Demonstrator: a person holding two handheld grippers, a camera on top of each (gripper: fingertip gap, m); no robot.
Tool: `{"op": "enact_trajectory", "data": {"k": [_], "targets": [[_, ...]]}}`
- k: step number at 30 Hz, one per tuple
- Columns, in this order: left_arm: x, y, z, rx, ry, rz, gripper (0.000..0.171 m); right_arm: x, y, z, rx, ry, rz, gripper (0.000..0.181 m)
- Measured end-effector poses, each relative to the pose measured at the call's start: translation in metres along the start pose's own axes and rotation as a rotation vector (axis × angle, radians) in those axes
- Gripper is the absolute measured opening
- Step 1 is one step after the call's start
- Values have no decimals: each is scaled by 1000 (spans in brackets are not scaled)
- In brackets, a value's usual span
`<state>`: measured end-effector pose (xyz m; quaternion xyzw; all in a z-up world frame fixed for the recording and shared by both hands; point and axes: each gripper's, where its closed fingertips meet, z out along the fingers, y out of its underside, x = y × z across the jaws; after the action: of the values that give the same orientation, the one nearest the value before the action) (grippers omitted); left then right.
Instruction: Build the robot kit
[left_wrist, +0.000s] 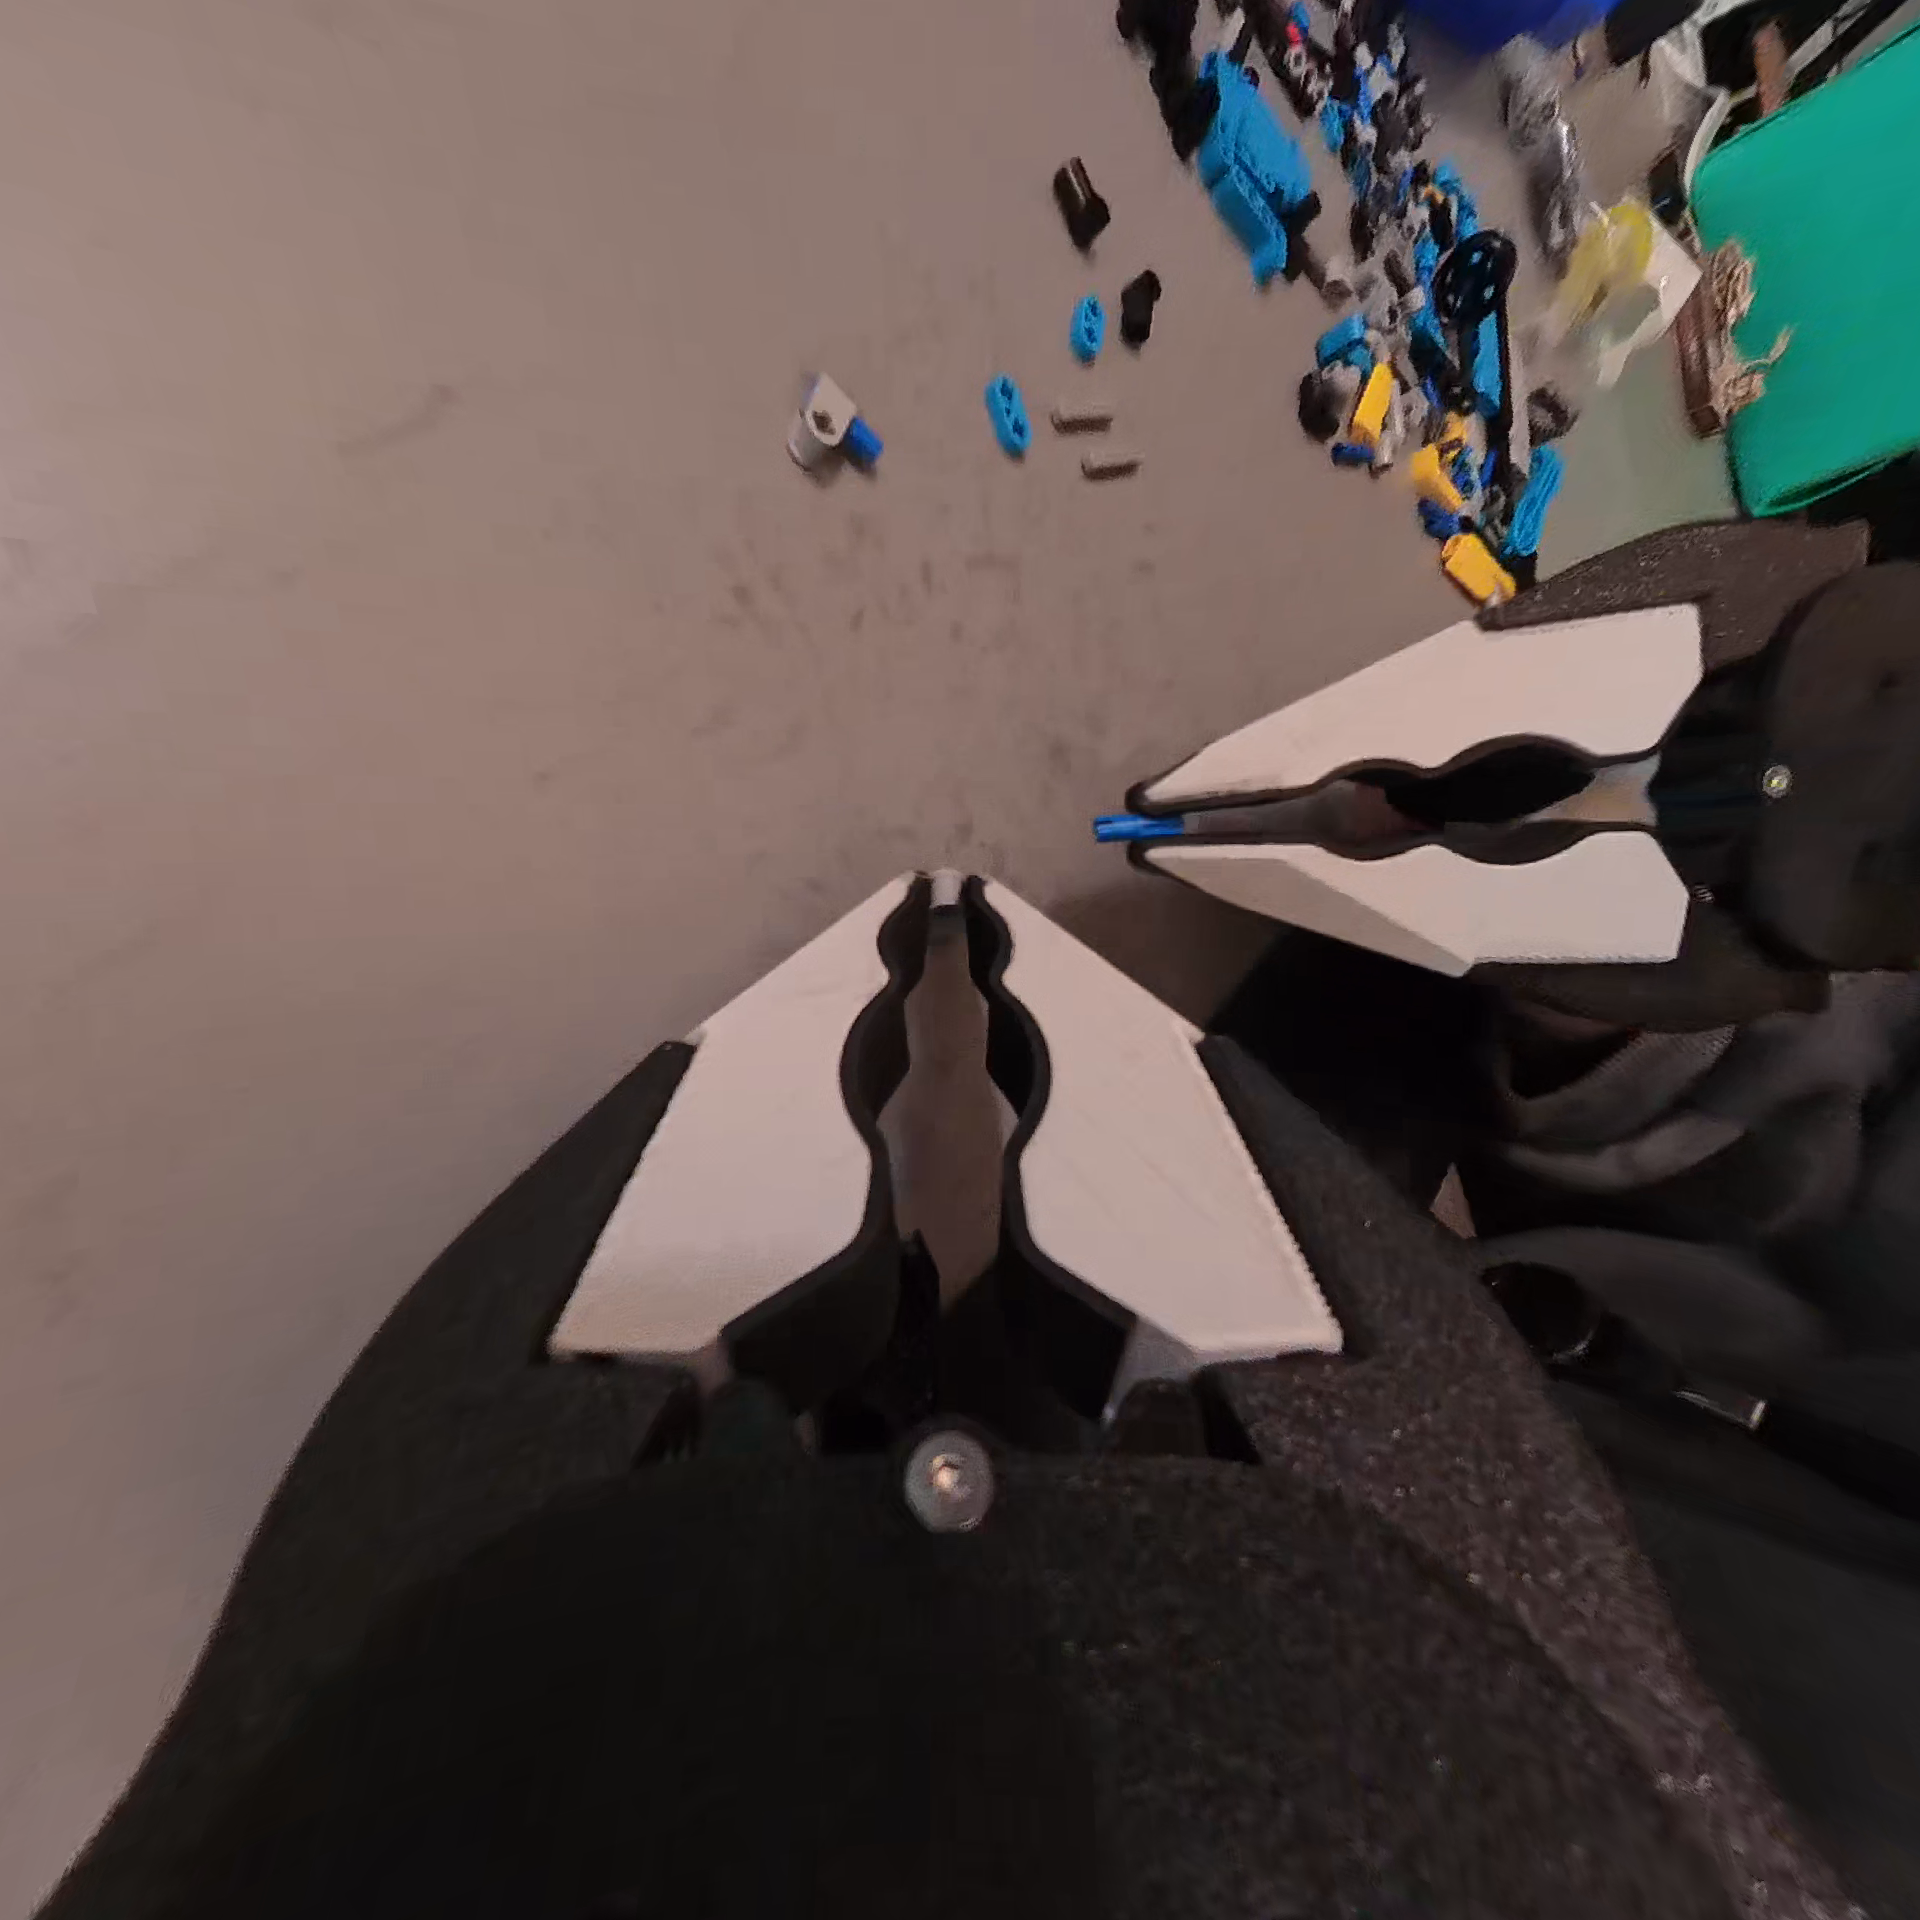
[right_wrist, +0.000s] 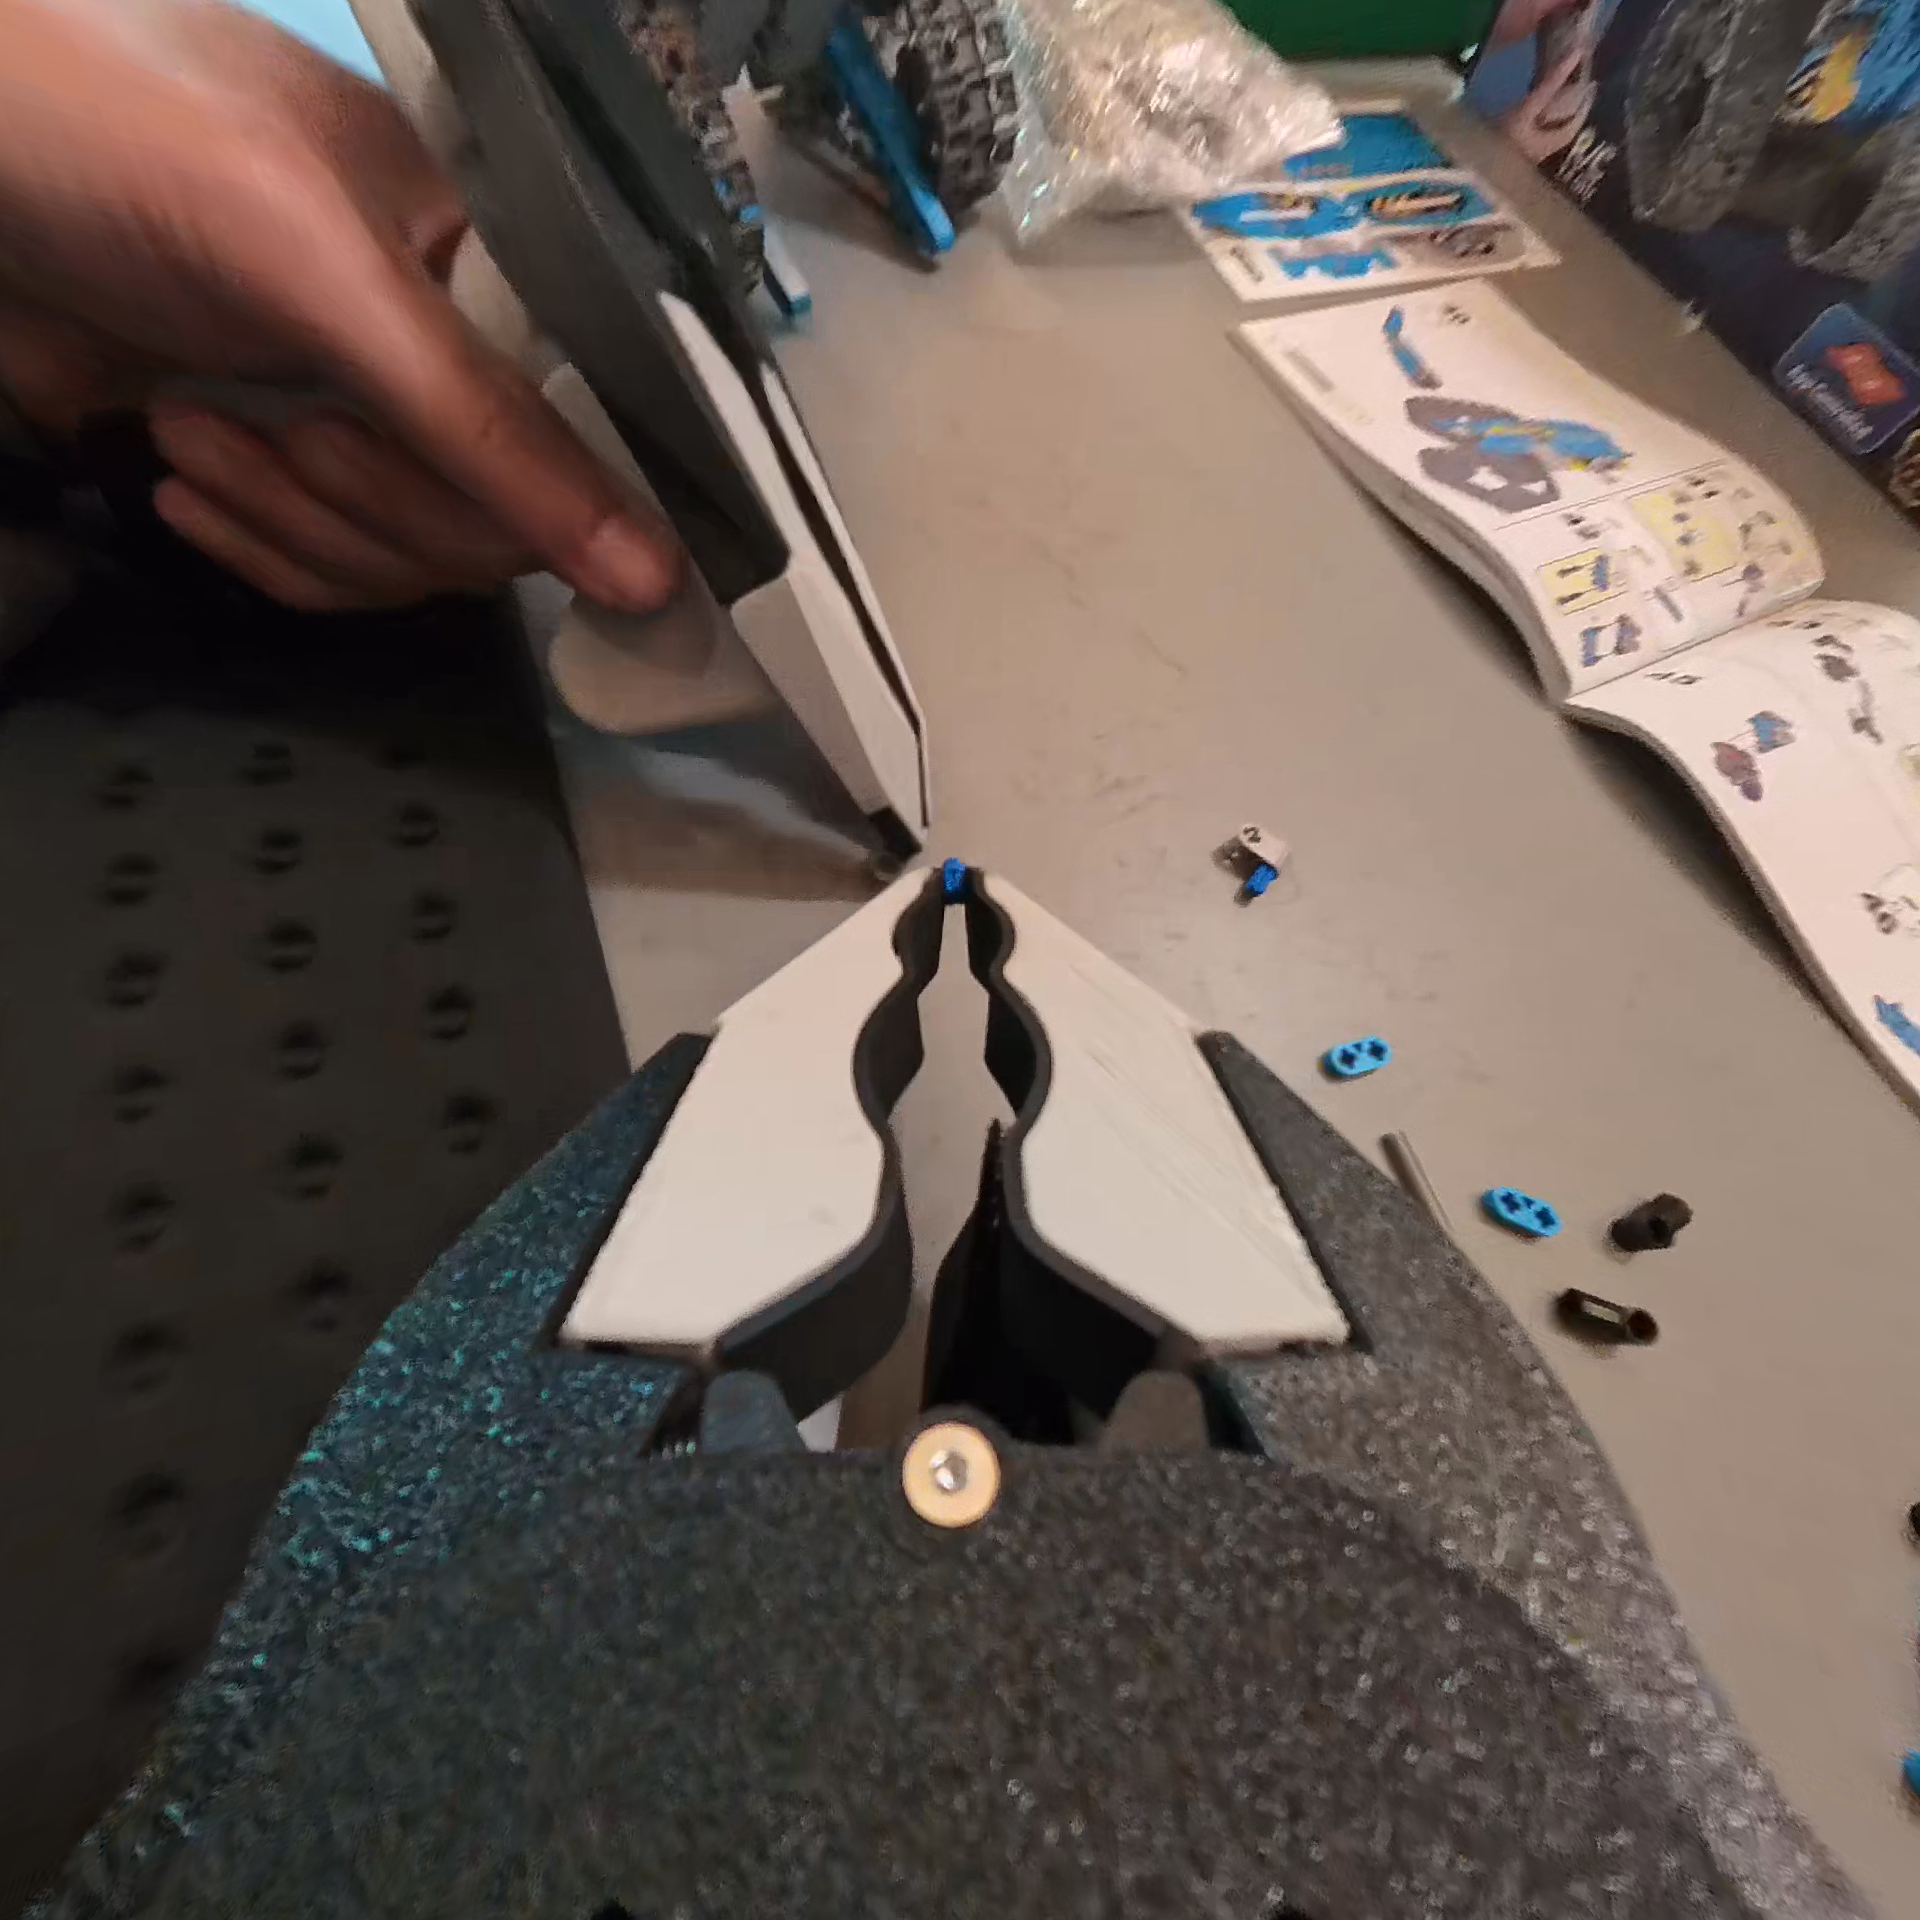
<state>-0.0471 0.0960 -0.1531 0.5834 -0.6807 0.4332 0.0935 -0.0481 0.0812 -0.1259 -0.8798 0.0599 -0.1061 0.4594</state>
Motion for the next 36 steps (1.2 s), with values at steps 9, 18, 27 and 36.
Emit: {"op": "enact_trajectory", "data": {"k": [9, 18, 27, 36], "targets": [[-16, 6, -16, 6, -43, -46, 7, -7, 7, 6, -44, -40, -20, 4], [-4, 1, -28, -72, -144, 737, 26, -14, 9, 11, -70, -59, -64, 4], [-8, 9, -6, -147, 26, 911, 26, -11, 6, 7, -32, -95, 2, 4], [-9, 6, -5, -103, -42, 789, 13, -10, 6, 10, -54, -106, 7, 4]]}}
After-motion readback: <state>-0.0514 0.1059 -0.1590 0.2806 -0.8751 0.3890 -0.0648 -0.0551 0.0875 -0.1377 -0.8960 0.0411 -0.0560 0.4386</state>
